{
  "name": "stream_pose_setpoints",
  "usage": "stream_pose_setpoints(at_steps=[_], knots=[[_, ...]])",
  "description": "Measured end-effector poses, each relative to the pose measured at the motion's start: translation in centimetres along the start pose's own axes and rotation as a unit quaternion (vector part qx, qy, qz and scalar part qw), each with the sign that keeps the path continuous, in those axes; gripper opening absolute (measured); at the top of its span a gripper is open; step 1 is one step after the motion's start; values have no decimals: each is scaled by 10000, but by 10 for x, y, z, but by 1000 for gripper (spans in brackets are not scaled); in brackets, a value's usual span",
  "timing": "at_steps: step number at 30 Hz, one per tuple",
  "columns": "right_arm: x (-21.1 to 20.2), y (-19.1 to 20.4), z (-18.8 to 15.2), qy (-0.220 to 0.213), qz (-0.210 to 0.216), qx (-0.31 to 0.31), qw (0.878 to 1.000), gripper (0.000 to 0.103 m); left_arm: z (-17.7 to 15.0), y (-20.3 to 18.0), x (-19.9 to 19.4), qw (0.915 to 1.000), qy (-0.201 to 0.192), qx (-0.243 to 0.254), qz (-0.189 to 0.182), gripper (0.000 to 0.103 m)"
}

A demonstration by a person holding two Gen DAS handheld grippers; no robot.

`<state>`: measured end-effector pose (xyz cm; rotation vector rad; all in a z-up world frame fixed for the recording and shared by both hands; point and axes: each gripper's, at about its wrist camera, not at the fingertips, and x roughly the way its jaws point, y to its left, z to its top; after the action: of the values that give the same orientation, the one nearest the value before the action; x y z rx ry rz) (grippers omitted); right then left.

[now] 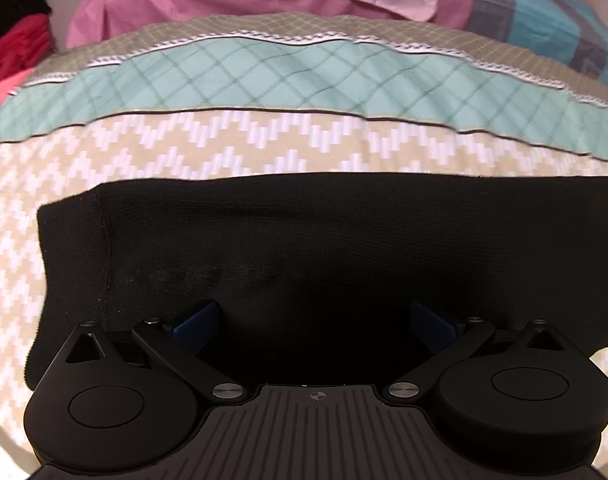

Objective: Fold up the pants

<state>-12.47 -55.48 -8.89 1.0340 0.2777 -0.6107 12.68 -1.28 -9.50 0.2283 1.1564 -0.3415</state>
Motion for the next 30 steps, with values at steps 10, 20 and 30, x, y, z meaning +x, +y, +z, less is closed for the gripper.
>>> stream_pose_setpoints(at_steps=[10,20,30], knots=[[24,-21,2,503,-424,134,9977,22,-6,-19,2,9993,45,382,30,103],[-52,-35,-13,22,-361,995,9944,78,-3,-2,-19,9992,41,-43,-393,103],[-63,75,-140,2162,1471,-1538,9529,80,2,28,-27,9976,-110,-673,-77,103]])
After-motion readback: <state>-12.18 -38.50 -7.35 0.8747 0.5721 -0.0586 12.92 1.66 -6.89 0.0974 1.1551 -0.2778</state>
